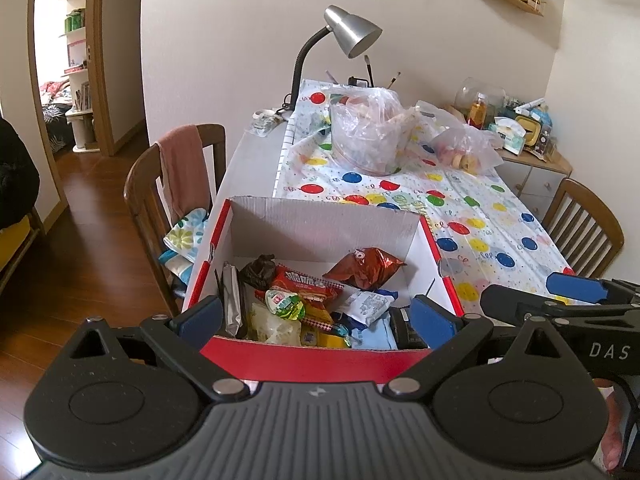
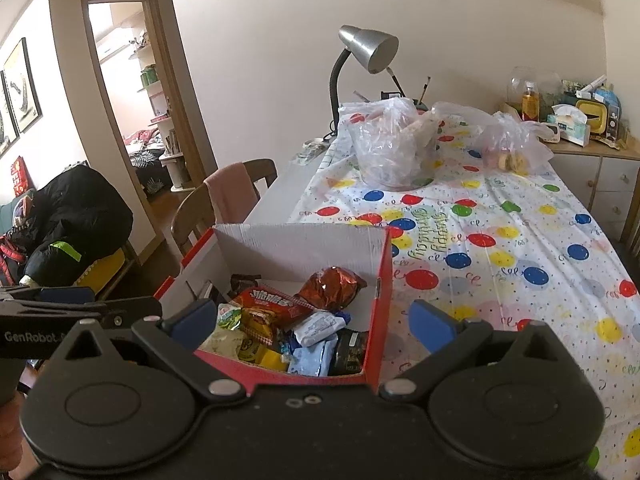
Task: Organize snacks
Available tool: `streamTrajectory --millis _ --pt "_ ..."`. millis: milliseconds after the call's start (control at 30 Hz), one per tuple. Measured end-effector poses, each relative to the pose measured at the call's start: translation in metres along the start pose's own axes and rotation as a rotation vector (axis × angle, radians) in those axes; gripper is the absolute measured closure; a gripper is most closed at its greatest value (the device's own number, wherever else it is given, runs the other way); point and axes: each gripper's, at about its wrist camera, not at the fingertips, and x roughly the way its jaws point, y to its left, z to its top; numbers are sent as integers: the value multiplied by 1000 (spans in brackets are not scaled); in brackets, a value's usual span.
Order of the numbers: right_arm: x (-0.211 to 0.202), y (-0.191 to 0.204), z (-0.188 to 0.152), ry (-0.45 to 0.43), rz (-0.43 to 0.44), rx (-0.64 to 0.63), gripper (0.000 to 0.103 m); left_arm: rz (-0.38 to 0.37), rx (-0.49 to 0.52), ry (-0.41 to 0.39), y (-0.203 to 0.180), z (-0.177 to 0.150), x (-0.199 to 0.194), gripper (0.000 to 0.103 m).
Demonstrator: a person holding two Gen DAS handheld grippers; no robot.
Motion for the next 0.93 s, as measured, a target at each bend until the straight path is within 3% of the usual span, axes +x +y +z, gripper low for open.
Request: streamTrajectory --millis 933 --pt "-1 -9 -5 15 -7 23 0 -9 -2 19 -3 -9 5 2"
